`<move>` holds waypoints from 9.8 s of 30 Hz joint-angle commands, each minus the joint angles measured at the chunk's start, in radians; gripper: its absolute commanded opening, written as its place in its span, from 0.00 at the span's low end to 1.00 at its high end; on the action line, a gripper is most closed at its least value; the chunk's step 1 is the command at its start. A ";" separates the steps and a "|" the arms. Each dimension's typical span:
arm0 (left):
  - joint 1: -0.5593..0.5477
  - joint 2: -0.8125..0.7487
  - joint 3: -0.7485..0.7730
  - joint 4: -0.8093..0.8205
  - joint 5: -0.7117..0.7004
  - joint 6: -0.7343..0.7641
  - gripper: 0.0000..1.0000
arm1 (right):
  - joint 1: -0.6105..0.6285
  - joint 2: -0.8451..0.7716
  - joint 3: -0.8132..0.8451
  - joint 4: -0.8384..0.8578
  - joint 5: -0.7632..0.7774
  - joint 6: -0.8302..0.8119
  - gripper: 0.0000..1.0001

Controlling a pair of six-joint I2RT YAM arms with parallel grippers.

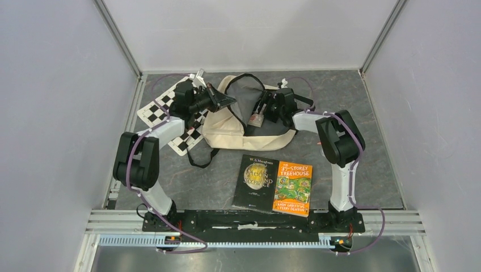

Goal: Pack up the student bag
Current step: Place the book in the student bag, then pick up the files from the center of the board, then place the book in the student bag.

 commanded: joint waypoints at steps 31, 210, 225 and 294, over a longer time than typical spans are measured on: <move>-0.001 -0.337 -0.029 -0.636 -0.560 0.464 0.99 | -0.188 -0.881 -0.425 -0.661 0.120 -0.617 0.98; -0.596 -0.742 -0.370 -0.714 0.308 0.424 0.02 | 0.050 -1.137 -0.451 -0.275 -0.858 -0.535 0.98; -0.597 -0.696 -0.305 -0.617 0.378 0.385 0.02 | 0.180 -1.092 -0.526 -0.120 -0.906 -0.414 0.96; -0.079 0.145 0.263 -0.521 -0.314 0.266 0.70 | -0.152 -0.826 -0.241 -0.397 0.216 0.054 0.00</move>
